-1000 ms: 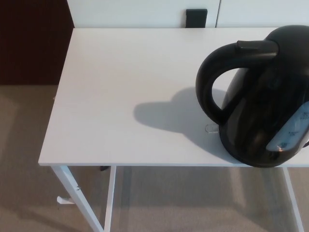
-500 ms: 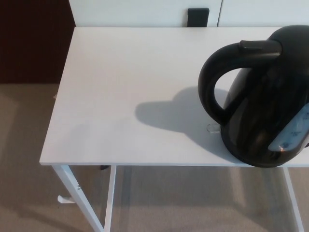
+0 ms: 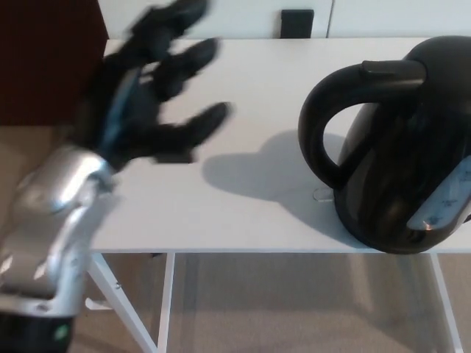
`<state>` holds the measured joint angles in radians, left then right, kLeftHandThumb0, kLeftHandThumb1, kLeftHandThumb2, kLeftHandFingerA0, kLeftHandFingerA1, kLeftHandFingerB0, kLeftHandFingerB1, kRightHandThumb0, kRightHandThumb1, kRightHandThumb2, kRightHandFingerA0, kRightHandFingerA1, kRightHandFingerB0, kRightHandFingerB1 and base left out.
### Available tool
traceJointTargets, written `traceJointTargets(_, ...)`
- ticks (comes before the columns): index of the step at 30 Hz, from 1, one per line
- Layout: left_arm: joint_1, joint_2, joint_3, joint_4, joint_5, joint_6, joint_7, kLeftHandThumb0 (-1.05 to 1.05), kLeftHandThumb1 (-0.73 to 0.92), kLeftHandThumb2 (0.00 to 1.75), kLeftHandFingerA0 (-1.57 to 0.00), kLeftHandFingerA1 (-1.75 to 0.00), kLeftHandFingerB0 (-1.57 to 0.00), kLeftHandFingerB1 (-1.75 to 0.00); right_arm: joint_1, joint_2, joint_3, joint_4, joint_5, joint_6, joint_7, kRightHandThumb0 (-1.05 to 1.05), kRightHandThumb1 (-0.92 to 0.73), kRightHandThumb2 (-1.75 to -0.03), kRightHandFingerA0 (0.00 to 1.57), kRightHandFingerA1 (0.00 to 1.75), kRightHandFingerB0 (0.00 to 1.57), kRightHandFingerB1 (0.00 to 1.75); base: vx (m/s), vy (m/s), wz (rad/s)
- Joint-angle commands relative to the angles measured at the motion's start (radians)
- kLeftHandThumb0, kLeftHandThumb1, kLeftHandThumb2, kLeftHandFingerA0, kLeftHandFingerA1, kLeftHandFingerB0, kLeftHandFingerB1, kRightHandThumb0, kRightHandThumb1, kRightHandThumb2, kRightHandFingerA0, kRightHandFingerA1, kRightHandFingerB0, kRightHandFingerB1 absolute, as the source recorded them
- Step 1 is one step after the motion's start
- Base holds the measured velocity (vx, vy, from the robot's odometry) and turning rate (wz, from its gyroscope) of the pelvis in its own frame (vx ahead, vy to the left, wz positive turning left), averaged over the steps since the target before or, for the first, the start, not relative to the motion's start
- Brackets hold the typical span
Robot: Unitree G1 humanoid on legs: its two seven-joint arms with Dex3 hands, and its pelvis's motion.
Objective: The robot walk towards a table in front and uses its left hand to pick up the pot from the base and places it on the table
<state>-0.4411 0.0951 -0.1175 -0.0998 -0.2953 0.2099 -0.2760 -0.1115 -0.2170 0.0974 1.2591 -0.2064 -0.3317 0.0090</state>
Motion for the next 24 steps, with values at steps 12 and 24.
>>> traceJointTargets(12, -0.294, -0.163, -0.195, 0.265, 0.216, 0.213, 0.126, -0.38, 0.38, 0.63, -0.05, -0.21, -0.07, -0.23, -0.023, 0.007, -0.021, -0.007, 0.004, -0.010, -0.011, -0.38, -0.61, -0.57, 0.74, 0.47, 0.62, 0.43, 0.00, 0.000, 0.00)
traceJointTargets(24, -0.333, -0.208, -0.222, 0.290, 0.286, 0.235, 0.140, -0.45, 0.31, 0.68, -0.01, -0.20, -0.06, -0.22, -0.034, 0.009, -0.022, -0.019, 0.007, -0.022, 0.000, -0.37, -0.61, -0.57, 0.76, 0.48, 0.60, 0.43, 0.00, 0.000, 0.00)
